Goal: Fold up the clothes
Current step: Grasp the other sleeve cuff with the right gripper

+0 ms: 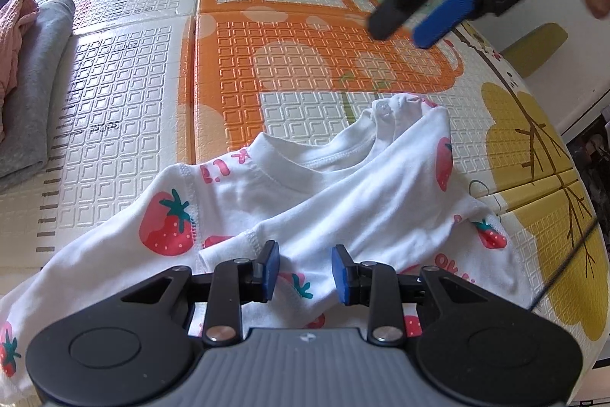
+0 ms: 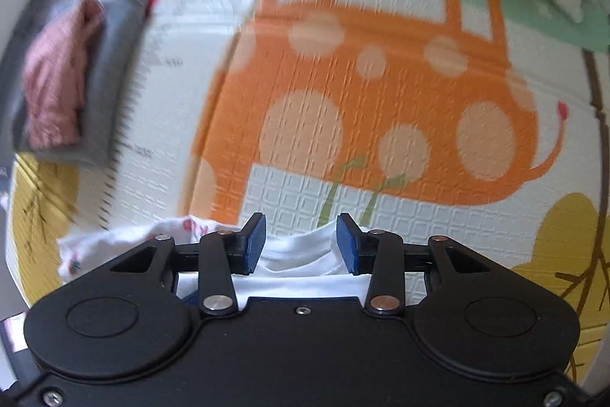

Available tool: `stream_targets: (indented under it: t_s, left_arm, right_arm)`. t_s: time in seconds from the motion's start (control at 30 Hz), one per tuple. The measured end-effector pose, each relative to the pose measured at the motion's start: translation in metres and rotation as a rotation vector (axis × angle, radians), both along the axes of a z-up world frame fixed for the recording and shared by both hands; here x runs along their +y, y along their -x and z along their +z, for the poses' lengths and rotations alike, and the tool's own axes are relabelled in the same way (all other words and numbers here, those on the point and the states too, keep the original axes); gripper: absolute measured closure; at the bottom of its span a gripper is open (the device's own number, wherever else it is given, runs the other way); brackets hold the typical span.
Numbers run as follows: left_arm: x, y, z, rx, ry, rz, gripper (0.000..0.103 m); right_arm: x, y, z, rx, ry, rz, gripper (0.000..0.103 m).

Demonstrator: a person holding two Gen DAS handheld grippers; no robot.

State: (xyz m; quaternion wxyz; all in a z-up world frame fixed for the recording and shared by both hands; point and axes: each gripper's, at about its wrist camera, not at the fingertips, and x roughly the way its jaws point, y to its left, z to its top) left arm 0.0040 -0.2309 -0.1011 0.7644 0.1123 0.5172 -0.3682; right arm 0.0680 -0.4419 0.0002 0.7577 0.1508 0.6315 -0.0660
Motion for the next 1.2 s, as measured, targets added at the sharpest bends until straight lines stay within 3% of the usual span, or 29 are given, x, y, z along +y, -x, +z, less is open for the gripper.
stream_targets:
  t_s: [0.2,0.53,0.8,1.2]
  left_arm:
    - [0.001,0.000,0.000,0.002,0.001,0.003,0.070]
    - [-0.001,0.002,0.000,-0.011,-0.015,-0.006,0.070]
    - [-0.001,0.003,0.000,-0.017,-0.018,-0.008,0.069]
    - [0.005,0.002,0.001,-0.005,-0.006,0.013,0.069]
  right_arm:
    - [-0.009,0.041,-0.002,-0.019,-0.016,-0.018,0.069]
    - [-0.018,0.089,-0.044,-0.023,-0.106,-0.122,0.072]
    - [-0.016,0.080,-0.071,-0.040,-0.160,-0.166,0.077]
    - [-0.009,0.049,-0.100,0.010,-0.102,-0.176,0.077]
